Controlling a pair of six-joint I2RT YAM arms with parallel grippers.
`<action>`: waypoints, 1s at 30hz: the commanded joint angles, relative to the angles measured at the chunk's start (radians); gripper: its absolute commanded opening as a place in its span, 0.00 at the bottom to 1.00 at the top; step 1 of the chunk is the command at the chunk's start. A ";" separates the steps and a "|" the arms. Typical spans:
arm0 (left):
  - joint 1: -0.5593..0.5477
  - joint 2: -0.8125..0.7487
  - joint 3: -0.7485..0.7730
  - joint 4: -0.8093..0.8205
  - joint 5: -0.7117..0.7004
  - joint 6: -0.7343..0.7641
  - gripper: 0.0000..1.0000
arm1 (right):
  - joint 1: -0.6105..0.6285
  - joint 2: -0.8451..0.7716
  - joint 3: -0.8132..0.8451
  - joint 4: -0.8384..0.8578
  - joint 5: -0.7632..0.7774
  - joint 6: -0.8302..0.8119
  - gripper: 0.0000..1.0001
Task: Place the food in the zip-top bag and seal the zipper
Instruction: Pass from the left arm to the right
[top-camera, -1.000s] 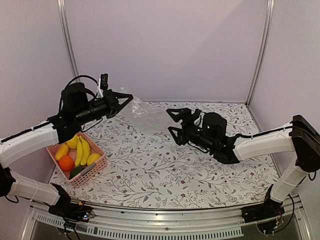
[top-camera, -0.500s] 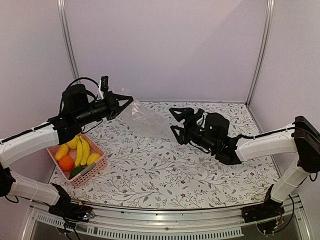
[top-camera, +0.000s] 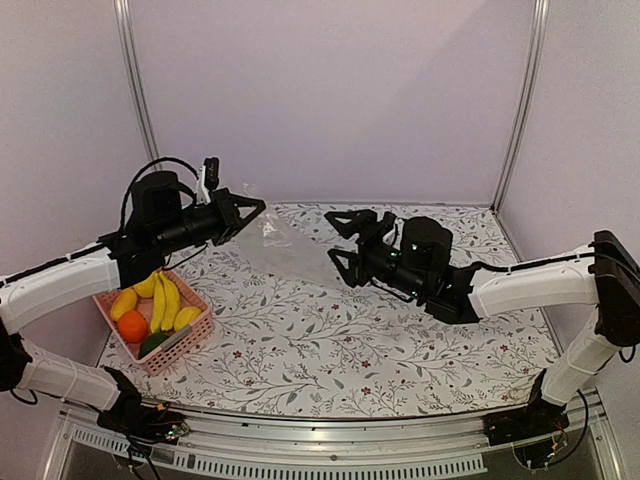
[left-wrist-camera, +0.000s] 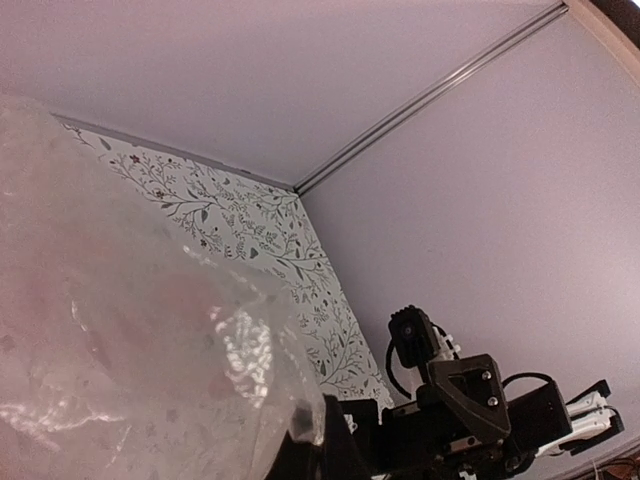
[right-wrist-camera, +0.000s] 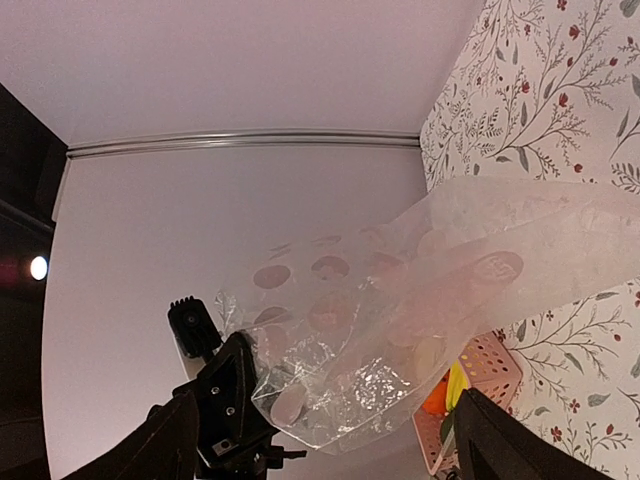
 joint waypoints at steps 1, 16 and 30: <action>-0.013 0.020 0.018 0.020 0.004 0.005 0.00 | 0.009 0.025 0.044 -0.034 -0.025 0.019 0.89; -0.023 0.026 0.018 0.071 0.065 -0.013 0.00 | 0.029 0.100 0.061 -0.012 -0.003 0.082 0.88; -0.021 -0.116 -0.029 0.075 0.233 -0.013 0.00 | 0.015 0.081 -0.005 0.008 0.080 0.106 0.87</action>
